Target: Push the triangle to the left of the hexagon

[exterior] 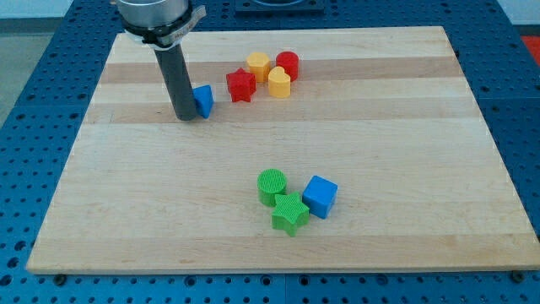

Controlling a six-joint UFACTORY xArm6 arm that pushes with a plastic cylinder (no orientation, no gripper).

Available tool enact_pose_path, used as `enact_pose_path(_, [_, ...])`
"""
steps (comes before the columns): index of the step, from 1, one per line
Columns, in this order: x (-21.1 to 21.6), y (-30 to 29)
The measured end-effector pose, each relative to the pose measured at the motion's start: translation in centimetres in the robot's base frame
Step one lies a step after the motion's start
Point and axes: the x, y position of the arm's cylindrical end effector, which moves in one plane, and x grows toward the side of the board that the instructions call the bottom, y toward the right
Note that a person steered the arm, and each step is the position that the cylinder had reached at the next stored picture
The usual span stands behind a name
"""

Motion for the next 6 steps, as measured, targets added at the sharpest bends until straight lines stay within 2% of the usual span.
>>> enact_pose_path(2, [2.3,5.1])
enact_pose_path(3, [0.3,3.7])
enact_pose_path(4, [-1.7,-1.1])
enact_pose_path(5, [-6.0,-1.1])
enact_pose_path(6, [-7.0,-1.9])
